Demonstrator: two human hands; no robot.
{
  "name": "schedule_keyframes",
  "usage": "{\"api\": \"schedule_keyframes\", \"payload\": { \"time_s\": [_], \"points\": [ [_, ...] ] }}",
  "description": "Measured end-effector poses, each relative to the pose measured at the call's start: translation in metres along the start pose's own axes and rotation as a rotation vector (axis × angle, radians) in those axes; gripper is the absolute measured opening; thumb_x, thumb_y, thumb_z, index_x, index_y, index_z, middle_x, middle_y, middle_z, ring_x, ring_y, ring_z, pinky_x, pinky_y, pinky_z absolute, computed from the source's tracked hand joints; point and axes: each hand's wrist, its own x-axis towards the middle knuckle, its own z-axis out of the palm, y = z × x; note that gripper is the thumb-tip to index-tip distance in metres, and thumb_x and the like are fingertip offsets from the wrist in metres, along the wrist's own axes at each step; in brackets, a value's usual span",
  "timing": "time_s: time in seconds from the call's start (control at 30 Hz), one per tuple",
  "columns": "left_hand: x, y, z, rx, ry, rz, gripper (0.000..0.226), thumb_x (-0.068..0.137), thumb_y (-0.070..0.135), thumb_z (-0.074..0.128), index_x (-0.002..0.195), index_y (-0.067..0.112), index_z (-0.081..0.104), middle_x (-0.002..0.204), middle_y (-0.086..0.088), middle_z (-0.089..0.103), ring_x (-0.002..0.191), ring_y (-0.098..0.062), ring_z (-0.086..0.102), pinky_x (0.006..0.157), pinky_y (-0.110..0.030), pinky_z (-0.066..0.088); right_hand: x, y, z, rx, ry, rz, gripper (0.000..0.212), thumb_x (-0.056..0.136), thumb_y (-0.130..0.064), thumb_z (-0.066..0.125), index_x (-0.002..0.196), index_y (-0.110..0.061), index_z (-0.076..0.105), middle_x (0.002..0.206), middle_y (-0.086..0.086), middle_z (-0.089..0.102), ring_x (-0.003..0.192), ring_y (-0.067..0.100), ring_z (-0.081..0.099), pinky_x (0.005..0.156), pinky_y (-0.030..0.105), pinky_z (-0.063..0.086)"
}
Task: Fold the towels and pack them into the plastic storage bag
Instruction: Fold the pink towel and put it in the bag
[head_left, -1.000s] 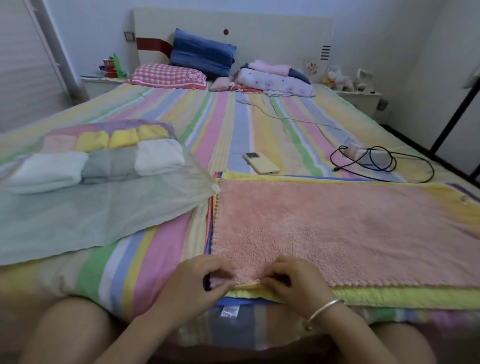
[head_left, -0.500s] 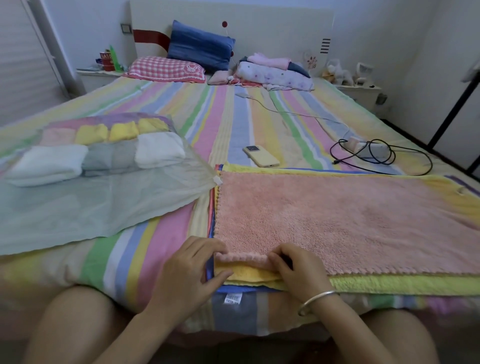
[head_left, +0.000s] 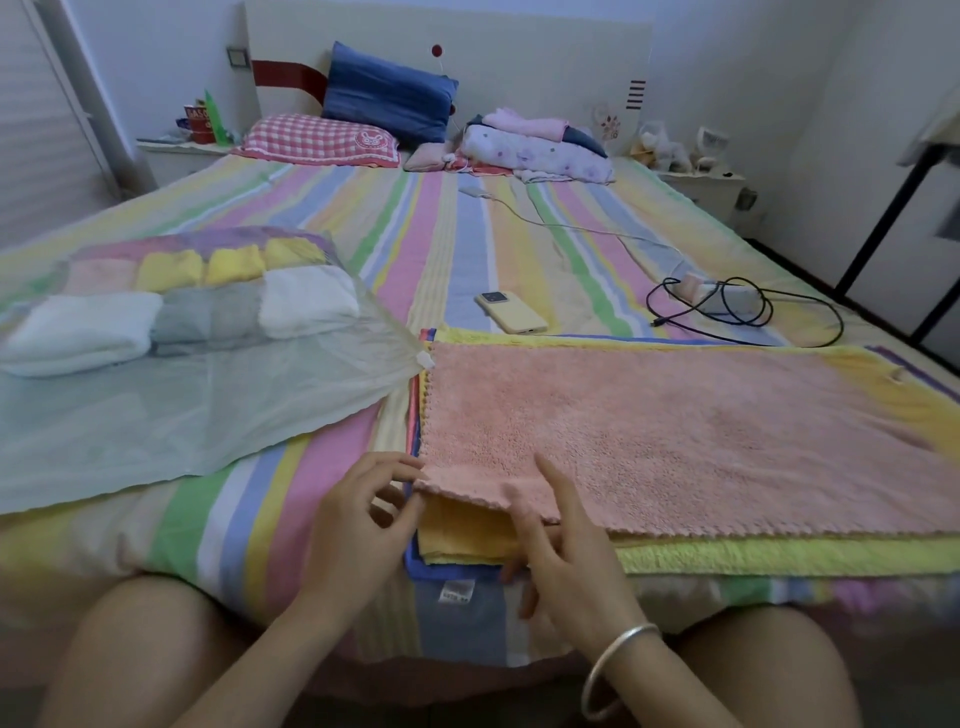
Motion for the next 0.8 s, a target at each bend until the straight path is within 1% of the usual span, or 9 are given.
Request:
{"api": "schedule_keyframes", "payload": {
  "time_s": [0.07,0.13,0.17,0.23,0.37,0.47,0.53,0.7,0.8],
  "points": [
    [0.0,0.004,0.002,-0.087,0.025,-0.078,0.019,0.085,0.007,0.07,0.086,0.026,0.069,0.096,0.014,0.067,0.066,-0.013,0.064,0.056,-0.023,0.053,0.008,0.005,-0.012,0.188,0.047,0.144,0.052,0.094,-0.051,0.042,0.14,-0.056,0.017,0.095,0.015,0.071,0.062,0.027,0.07,0.055,0.034,0.055],
    [0.0,0.008,0.006,-0.162,0.037,-0.159,0.02,0.087,0.006,0.066,0.09,0.025,0.07,0.085,0.005,0.07,0.061,-0.017,0.064,0.055,-0.034,0.056,0.019,0.017,-0.034,0.253,0.142,0.202,0.049,0.094,-0.049,0.045,0.135,-0.061,0.021,0.132,0.003,0.056,0.08,0.033,0.071,0.076,0.048,0.056],
    [0.0,0.01,0.008,-0.204,0.039,-0.202,0.022,0.088,0.004,0.064,0.091,0.025,0.07,0.078,-0.002,0.07,0.059,-0.02,0.064,0.054,-0.036,0.056,0.022,0.023,-0.047,0.275,0.188,0.224,0.044,0.095,-0.048,0.045,0.131,-0.062,0.025,0.134,-0.008,0.05,0.085,0.034,0.071,0.082,0.051,0.054],
    [-0.001,0.014,0.015,-0.288,0.046,-0.267,0.026,0.09,0.0,0.059,0.089,0.024,0.07,0.073,-0.008,0.069,0.059,-0.02,0.064,0.055,-0.037,0.055,0.032,0.038,-0.077,0.353,0.277,0.312,0.033,0.096,-0.046,0.045,0.124,-0.061,0.034,0.136,-0.008,0.048,0.1,0.033,0.065,0.09,0.054,0.051],
    [-0.001,0.02,0.031,-0.219,0.125,-0.31,0.028,0.092,0.008,0.055,0.08,0.031,0.065,0.07,0.002,0.069,0.063,-0.018,0.066,0.06,-0.038,0.054,0.05,0.071,-0.147,0.498,0.482,0.451,0.038,0.096,-0.035,0.05,0.133,-0.031,0.046,0.135,0.0,0.045,0.111,0.032,0.056,0.092,0.054,0.05],
    [0.001,0.025,0.042,-0.11,0.212,-0.312,0.017,0.091,0.016,0.057,0.082,0.031,0.059,0.07,0.002,0.065,0.067,-0.015,0.061,0.062,-0.036,0.047,0.059,0.101,-0.201,0.23,0.653,0.46,0.045,0.095,-0.024,0.051,0.138,-0.012,0.046,0.143,0.009,0.044,0.129,0.029,0.043,0.108,0.039,0.035],
    [0.003,0.033,0.048,-0.075,0.241,-0.308,0.008,0.09,0.019,0.059,0.086,0.027,0.058,0.075,0.006,0.065,0.072,-0.011,0.06,0.065,-0.035,0.045,0.063,0.123,-0.236,0.101,0.715,0.557,0.048,0.094,-0.021,0.05,0.138,-0.003,0.045,0.145,0.015,0.043,0.133,0.03,0.038,0.108,0.035,0.029],
    [0.004,0.043,0.073,-0.153,0.257,-0.298,0.016,0.088,0.007,0.061,0.085,0.022,0.06,0.084,0.002,0.068,0.081,-0.014,0.064,0.072,-0.028,0.049,0.068,0.155,-0.276,-0.246,0.643,0.719,0.039,0.098,-0.017,0.041,0.129,0.006,0.05,0.137,0.03,0.045,0.128,0.04,0.041,0.102,0.037,0.032],
    [-0.002,0.042,0.081,-0.163,0.23,-0.312,0.003,0.083,0.021,0.061,0.085,0.022,0.06,0.081,0.003,0.069,0.077,-0.012,0.066,0.073,-0.031,0.051,0.073,0.14,-0.262,-0.579,0.591,0.575,0.035,0.092,-0.017,0.042,0.115,0.001,0.06,0.122,0.027,0.058,0.116,0.039,0.052,0.098,0.039,0.042]
  ]
}}
